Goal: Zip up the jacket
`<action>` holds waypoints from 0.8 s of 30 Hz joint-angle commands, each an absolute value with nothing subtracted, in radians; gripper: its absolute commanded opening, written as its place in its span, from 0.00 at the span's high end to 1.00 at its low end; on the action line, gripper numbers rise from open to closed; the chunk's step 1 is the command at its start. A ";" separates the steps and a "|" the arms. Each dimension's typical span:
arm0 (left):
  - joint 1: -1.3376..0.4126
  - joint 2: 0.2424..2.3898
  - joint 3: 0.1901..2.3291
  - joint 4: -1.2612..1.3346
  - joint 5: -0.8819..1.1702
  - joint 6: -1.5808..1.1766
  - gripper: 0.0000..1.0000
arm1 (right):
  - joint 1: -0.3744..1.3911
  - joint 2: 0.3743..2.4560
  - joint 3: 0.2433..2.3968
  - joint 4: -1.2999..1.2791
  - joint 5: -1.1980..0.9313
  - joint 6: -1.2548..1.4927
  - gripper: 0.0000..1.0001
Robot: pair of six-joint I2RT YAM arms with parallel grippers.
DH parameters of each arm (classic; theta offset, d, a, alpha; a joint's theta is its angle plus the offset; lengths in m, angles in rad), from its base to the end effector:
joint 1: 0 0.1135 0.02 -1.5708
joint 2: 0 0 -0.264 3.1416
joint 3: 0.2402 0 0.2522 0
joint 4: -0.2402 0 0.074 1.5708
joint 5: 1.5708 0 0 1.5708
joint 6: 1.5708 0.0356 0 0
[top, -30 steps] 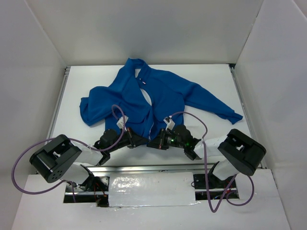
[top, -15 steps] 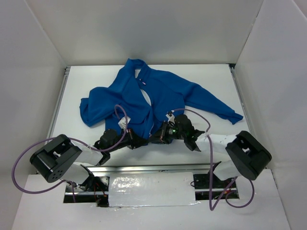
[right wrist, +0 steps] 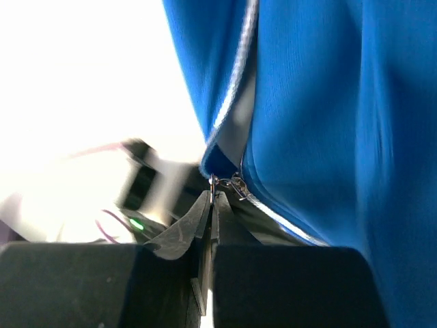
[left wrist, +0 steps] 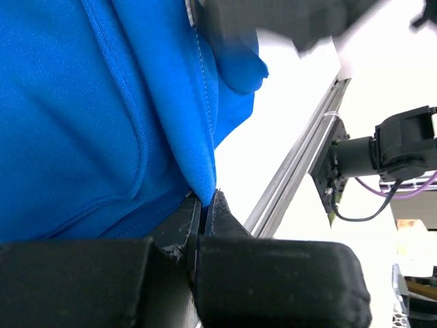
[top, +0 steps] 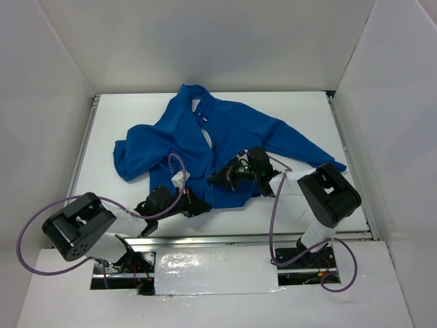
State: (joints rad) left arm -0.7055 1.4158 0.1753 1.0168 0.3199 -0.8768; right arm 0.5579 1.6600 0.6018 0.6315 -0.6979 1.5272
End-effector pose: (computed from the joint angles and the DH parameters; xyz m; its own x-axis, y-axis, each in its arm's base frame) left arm 0.1606 -0.1515 0.1382 -0.7606 -0.3107 -0.5701 0.4132 0.4456 -0.7942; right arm 0.2493 0.1825 0.1505 -0.9164 0.3305 0.2260 0.3115 0.2337 0.9211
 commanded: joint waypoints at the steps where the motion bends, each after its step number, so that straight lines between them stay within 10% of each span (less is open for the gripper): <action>1: -0.753 1.393 0.143 0.974 0.359 -0.847 1.00 | 0.494 1.683 0.736 0.675 -0.641 1.571 1.00; 24: -0.871 1.137 0.087 0.671 0.160 -0.854 1.00 | 0.180 2.117 1.765 0.066 -0.634 1.226 1.00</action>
